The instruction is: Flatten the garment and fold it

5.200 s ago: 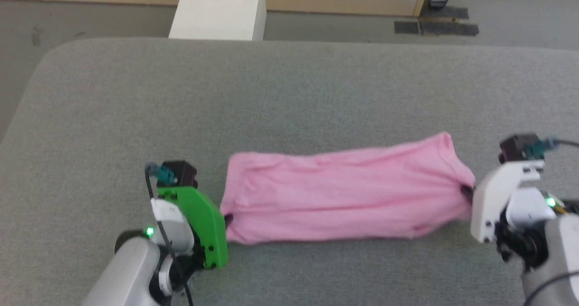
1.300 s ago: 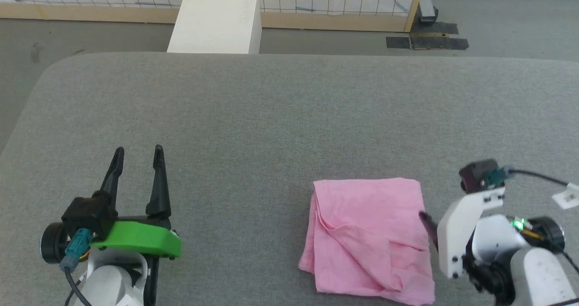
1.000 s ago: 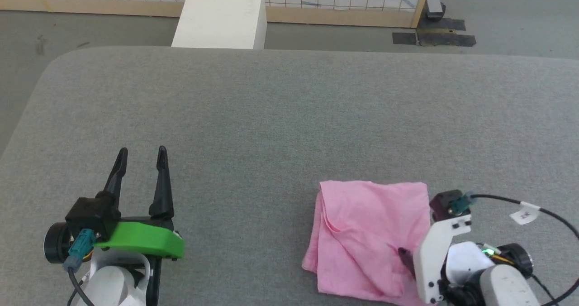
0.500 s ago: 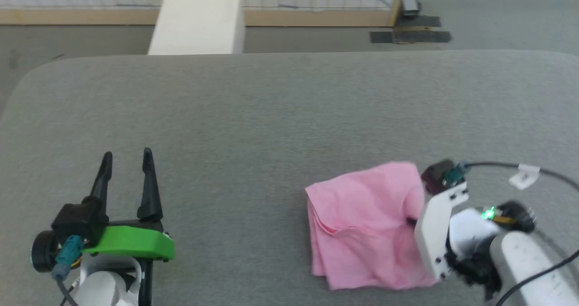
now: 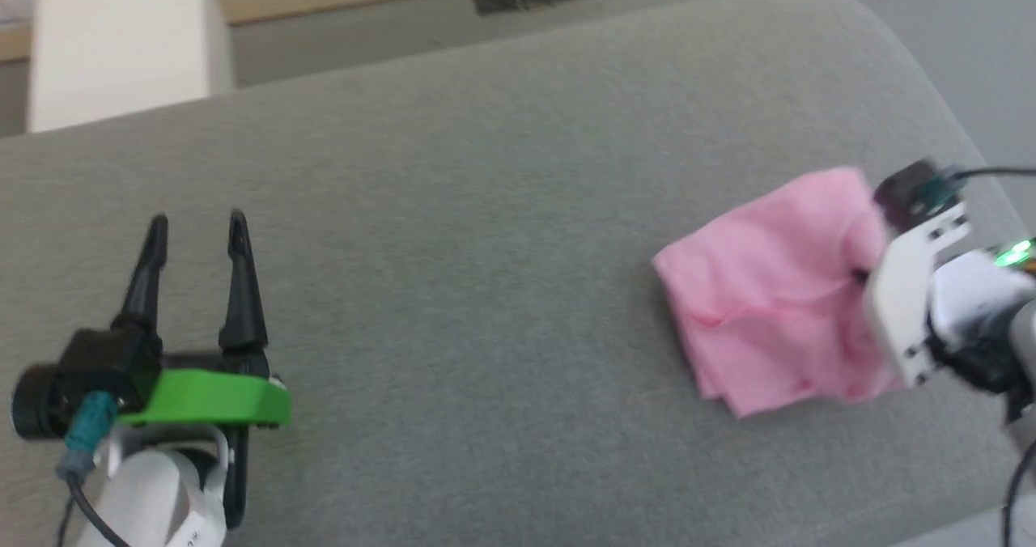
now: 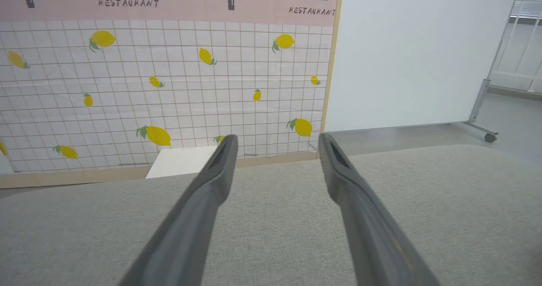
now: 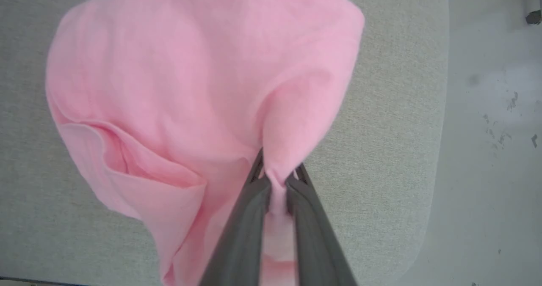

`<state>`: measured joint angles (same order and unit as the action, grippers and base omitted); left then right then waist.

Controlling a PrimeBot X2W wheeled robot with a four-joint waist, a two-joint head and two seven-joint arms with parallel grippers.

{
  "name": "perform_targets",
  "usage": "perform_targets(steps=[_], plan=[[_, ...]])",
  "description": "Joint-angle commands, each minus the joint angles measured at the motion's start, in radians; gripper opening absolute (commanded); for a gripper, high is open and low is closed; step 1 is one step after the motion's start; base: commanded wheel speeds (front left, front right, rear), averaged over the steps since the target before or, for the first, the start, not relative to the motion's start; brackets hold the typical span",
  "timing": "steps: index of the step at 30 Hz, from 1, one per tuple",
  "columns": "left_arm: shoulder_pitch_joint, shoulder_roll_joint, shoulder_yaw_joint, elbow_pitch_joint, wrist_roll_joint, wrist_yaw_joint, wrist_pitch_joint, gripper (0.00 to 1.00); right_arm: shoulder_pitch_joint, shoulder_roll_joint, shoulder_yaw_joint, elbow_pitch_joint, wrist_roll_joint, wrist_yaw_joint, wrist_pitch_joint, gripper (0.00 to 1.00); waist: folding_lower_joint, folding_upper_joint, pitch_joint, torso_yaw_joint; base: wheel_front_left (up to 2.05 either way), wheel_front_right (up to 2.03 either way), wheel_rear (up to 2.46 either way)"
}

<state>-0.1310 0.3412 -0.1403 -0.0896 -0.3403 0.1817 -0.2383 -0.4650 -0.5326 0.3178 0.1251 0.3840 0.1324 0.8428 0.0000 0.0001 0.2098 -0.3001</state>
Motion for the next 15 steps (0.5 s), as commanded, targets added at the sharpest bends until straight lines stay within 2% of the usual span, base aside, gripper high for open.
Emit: perform_targets(steps=[1, 9, 15], plan=[[-0.026, 0.017, 0.003, -0.015, 0.012, 0.006, 0.009, 1.00, -0.033, -0.010, -0.010, 0.026, 0.001, -0.002, -0.020, 0.00, 0.0000, -0.0001, 0.128, -0.096, 0.00, 0.00, 0.00], [-0.089, 0.066, -0.009, -0.099, 0.052, 0.009, 0.084, 1.00, -0.125, -0.090, -0.094, 0.205, -0.036, -0.002, -0.140, 0.00, 0.0000, -0.0001, 0.260, -0.035, 0.00, 0.00, 0.00], [-0.103, 0.091, 0.001, -0.143, 0.065, 0.021, 0.118, 1.00, -0.183, -0.106, -0.202, 0.343, -0.105, -0.002, -0.228, 0.00, 0.0000, -0.0001, 0.326, 0.009, 0.00, 0.00, 0.00]])
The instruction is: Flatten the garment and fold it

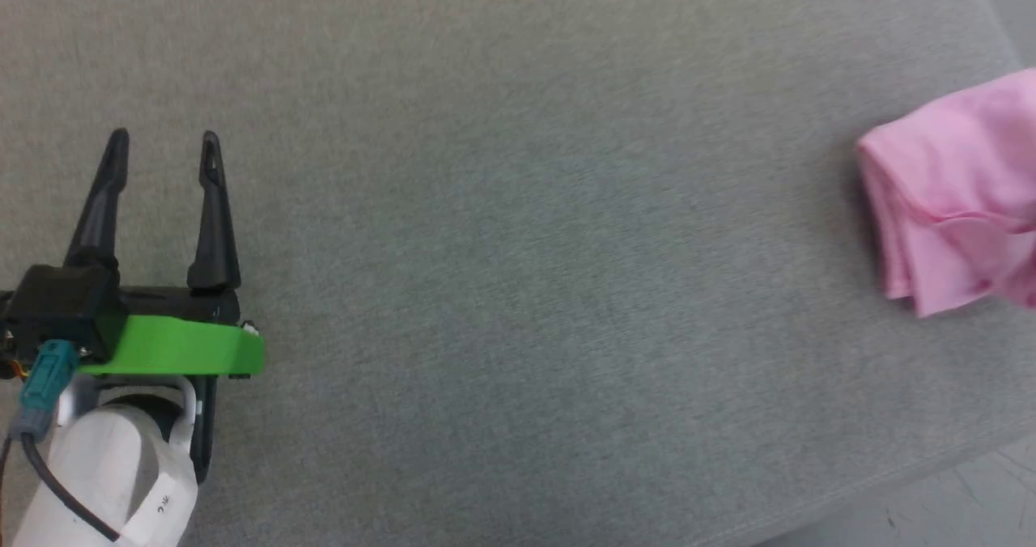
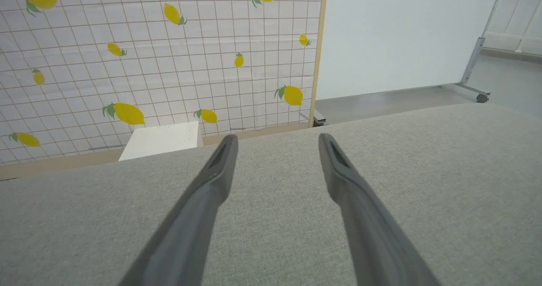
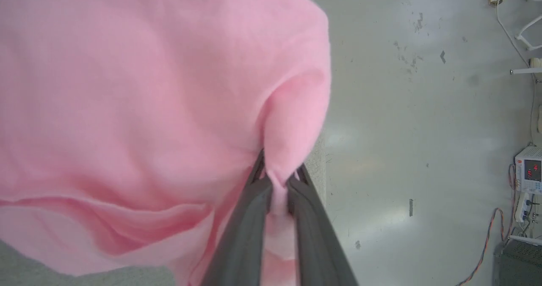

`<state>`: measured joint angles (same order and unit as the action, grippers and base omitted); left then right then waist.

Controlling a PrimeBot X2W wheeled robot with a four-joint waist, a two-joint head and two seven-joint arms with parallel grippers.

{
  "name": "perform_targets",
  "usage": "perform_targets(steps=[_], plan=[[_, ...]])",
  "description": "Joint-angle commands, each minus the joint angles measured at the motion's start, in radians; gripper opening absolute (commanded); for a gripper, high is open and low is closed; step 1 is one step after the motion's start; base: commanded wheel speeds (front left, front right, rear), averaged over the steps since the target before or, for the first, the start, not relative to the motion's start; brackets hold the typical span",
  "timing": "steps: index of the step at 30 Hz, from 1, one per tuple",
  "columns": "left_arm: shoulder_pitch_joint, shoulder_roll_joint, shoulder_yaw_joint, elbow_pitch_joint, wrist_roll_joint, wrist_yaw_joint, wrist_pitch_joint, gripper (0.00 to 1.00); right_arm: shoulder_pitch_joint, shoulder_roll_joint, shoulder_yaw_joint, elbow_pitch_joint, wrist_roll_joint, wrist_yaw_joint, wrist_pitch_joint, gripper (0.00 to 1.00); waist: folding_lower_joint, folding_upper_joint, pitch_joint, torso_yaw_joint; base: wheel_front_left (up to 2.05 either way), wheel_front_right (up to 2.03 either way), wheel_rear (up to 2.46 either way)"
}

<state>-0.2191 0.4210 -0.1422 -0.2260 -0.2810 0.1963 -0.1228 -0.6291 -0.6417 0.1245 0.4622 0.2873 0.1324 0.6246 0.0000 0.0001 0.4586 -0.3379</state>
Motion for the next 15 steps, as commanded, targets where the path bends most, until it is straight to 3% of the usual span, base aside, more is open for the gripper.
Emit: perform_targets(steps=[1, 4, 5, 6, 13, 15], plan=[[-0.016, 0.014, 0.004, -0.011, 0.007, 0.007, 0.005, 1.00, -0.027, 0.004, -0.032, 0.025, -0.023, -0.002, -0.022, 0.00, 0.0000, -0.0001, 0.083, 0.051, 0.00, 0.00, 0.00], [-0.016, 0.022, 0.008, -0.022, 0.008, 0.011, 0.012, 1.00, -0.049, 0.017, -0.113, 0.089, -0.081, -0.002, -0.046, 0.00, 0.0000, -0.0001, 0.094, 0.059, 0.00, 0.00, 0.00], [-0.016, 0.024, 0.009, -0.024, 0.008, 0.011, 0.013, 1.00, -0.053, 0.021, -0.133, 0.104, -0.100, -0.002, -0.048, 0.28, 0.0000, -0.0001, 0.096, 0.061, 0.00, 0.00, 0.00], [-0.015, 0.025, 0.010, -0.026, 0.007, 0.012, 0.014, 1.00, -0.057, 0.027, -0.156, 0.120, -0.121, -0.002, -0.046, 1.00, 0.0000, -0.0001, 0.096, 0.062, 0.00, 0.00, 0.00], [-0.003, 0.014, 0.003, -0.005, -0.002, 0.017, 0.000, 1.00, -0.080, 0.056, -0.257, 0.121, -0.202, -0.002, -0.107, 1.00, 0.0000, -0.0001, 0.045, 0.066, 0.00, 0.00, 0.00], [0.003, 0.001, 0.003, 0.012, -0.007, 0.022, -0.021, 1.00, -0.098, 0.066, -0.275, 0.087, -0.189, -0.002, -0.171, 1.00, 0.0000, -0.0001, 0.010, 0.072, 0.00, 0.00, 0.00]])
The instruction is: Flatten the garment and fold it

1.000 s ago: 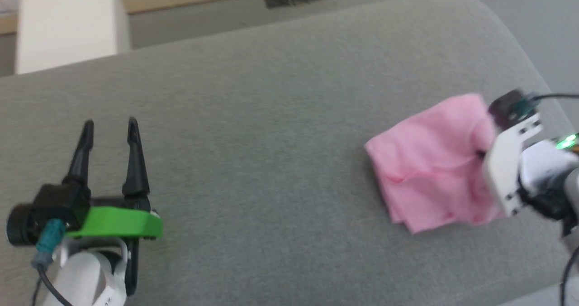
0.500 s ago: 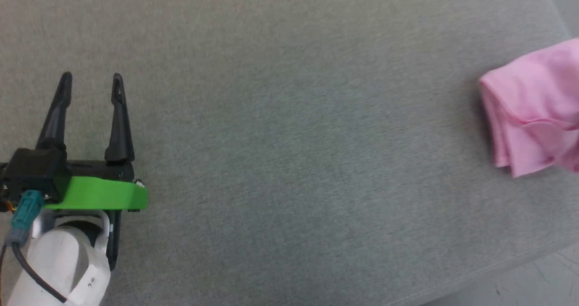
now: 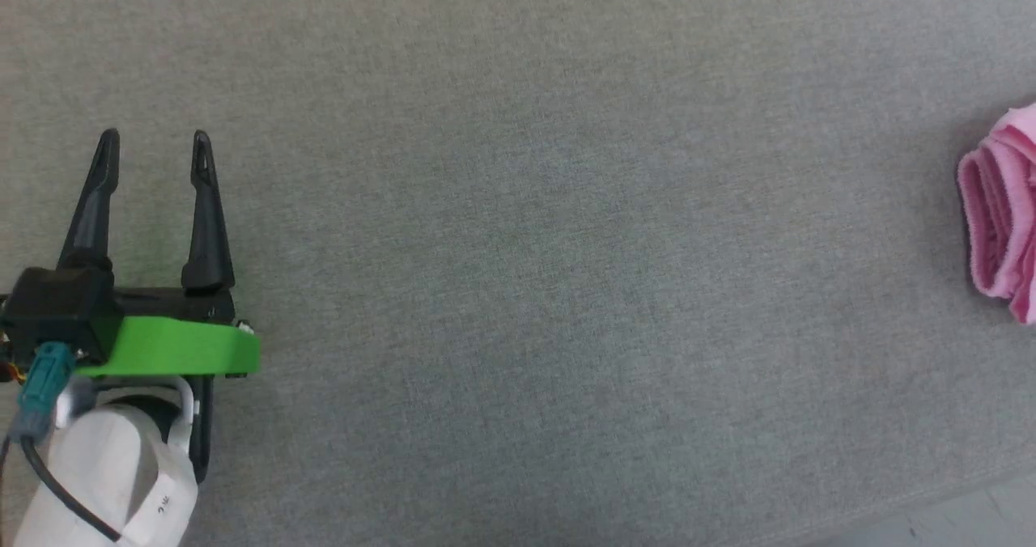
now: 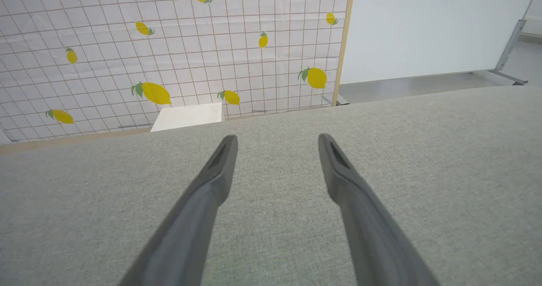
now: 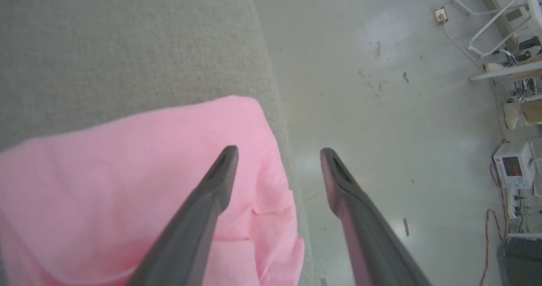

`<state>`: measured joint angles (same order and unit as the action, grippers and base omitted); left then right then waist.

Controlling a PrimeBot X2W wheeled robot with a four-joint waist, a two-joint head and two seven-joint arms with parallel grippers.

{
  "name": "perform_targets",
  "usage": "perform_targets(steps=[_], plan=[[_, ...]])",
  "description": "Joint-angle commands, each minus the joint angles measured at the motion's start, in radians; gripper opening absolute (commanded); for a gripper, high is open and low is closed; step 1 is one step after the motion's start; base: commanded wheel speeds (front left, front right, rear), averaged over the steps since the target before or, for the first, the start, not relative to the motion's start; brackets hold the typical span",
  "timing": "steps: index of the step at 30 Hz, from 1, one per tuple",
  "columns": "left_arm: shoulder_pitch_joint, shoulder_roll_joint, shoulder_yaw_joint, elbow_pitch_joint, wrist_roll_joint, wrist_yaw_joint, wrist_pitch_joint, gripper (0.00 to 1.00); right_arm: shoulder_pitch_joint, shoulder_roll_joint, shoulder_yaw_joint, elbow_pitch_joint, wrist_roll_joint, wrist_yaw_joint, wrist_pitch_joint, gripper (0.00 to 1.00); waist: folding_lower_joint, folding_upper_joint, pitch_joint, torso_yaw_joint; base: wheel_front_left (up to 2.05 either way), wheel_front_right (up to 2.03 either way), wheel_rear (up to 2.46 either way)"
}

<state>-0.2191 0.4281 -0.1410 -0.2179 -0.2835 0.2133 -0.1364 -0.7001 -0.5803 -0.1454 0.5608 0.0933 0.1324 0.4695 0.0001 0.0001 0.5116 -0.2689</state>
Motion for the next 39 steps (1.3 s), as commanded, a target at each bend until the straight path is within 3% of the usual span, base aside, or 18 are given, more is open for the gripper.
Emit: perform_targets(steps=[1, 7, 14, 18, 21, 28, 39], plan=[[0.007, -0.014, 0.002, 0.011, -0.010, 0.007, -0.016, 1.00, -0.034, 0.013, -0.012, -0.030, 0.011, -0.002, -0.050, 1.00, -0.0001, -0.0001, -0.059, 0.008, 0.00, 0.00, 0.00], [0.016, -0.066, 0.000, 0.076, -0.047, 0.009, -0.072, 1.00, -0.039, 0.096, 0.007, -0.204, 0.053, -0.002, -0.239, 1.00, -0.0001, -0.0001, -0.188, 0.064, 0.00, 0.00, 0.00], [0.028, -0.107, 0.005, 0.142, -0.074, 0.010, -0.103, 1.00, 0.072, 0.303, 0.006, -0.465, 0.080, -0.002, -0.361, 1.00, -0.0001, -0.0001, -0.327, 0.150, 0.00, 0.00, 0.00], [0.038, -0.121, 0.009, 0.174, -0.082, 0.015, -0.108, 1.00, 0.154, 0.437, 0.007, -0.557, 0.076, -0.002, -0.436, 1.00, -0.0001, -0.0001, -0.379, 0.194, 0.00, 0.00, 0.00], [0.043, -0.130, 0.014, 0.194, -0.088, 0.020, -0.112, 1.00, 0.220, 0.501, 0.010, -0.586, 0.066, -0.002, -0.494, 1.00, -0.0001, -0.0001, -0.409, 0.223, 0.00, 0.00, 0.00], [0.053, -0.145, 0.005, 0.254, -0.096, 0.006, -0.118, 1.00, 0.379, 0.529, 0.014, -0.533, 0.064, -0.002, -0.589, 1.00, -0.0001, -0.0001, -0.461, 0.278, 0.00, 0.00, 0.00], [0.069, -0.147, -0.009, 0.339, -0.128, -0.074, -0.123, 1.00, 0.576, 0.530, 0.056, -0.414, 0.131, -0.002, -0.700, 1.00, -0.0001, -0.0001, -0.510, 0.296, 0.00, 0.00, 0.00]])
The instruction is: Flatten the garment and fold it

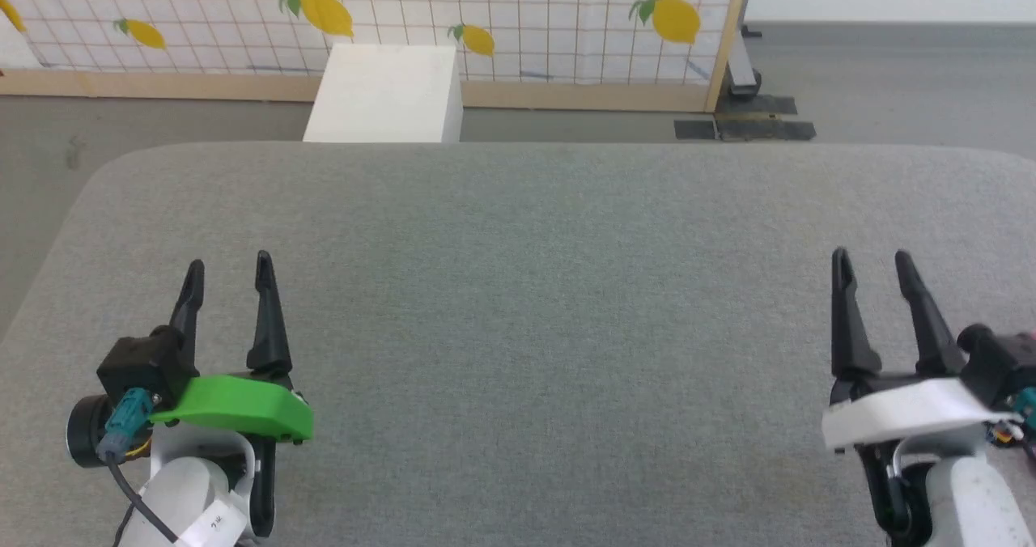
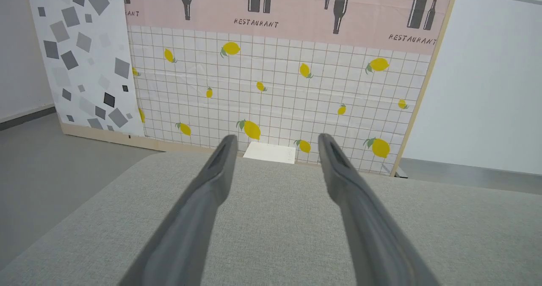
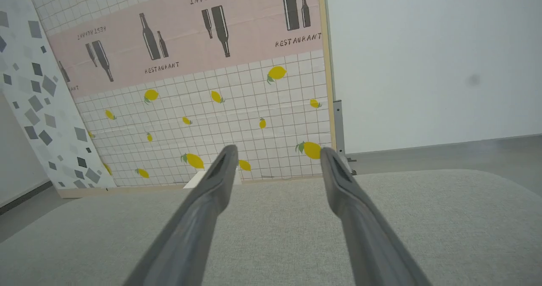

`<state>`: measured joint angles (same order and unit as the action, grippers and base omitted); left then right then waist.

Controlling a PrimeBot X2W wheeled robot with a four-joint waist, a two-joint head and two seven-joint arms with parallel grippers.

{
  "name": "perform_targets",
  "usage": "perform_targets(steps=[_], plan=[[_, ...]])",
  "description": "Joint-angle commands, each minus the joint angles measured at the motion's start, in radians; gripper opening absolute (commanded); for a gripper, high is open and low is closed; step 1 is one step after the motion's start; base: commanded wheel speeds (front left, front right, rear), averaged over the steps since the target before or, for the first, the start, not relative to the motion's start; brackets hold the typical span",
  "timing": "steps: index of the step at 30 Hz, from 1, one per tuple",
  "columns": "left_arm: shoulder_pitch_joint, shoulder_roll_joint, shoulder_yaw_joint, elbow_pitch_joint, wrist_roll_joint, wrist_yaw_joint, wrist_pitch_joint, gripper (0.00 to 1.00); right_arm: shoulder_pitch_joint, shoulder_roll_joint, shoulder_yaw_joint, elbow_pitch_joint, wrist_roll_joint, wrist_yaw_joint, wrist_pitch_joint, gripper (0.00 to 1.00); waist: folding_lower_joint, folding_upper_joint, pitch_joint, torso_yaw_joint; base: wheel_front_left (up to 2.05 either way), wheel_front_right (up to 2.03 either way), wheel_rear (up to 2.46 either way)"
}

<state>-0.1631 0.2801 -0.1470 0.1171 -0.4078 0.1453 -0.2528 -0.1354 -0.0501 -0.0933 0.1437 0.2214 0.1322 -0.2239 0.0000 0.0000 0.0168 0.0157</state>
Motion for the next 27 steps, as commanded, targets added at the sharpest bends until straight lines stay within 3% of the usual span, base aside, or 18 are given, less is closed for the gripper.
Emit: perform_targets(steps=[1, 16, 27], plan=[[0.014, 0.001, -0.005, 0.008, -0.002, -0.010, -0.007, 1.00, 0.020, 0.000, 0.006, 0.006, 0.001, -0.002, -0.010, 1.00, 0.0000, 0.0000, -0.018, 0.011, 0.00, 0.00, 0.00], [0.034, -0.023, -0.055, 0.112, -0.026, -0.069, -0.007, 1.00, 0.109, 0.000, 0.014, 0.049, -0.012, -0.002, 0.007, 1.00, 0.0000, 0.0000, -0.035, 0.004, 0.00, 0.00, 0.00], [0.040, -0.040, -0.071, 0.161, -0.037, -0.066, -0.002, 1.00, 0.104, 0.000, 0.014, 0.060, -0.001, -0.002, 0.018, 1.00, 0.0000, 0.0000, -0.034, 0.004, 0.00, 0.00, 0.00]])
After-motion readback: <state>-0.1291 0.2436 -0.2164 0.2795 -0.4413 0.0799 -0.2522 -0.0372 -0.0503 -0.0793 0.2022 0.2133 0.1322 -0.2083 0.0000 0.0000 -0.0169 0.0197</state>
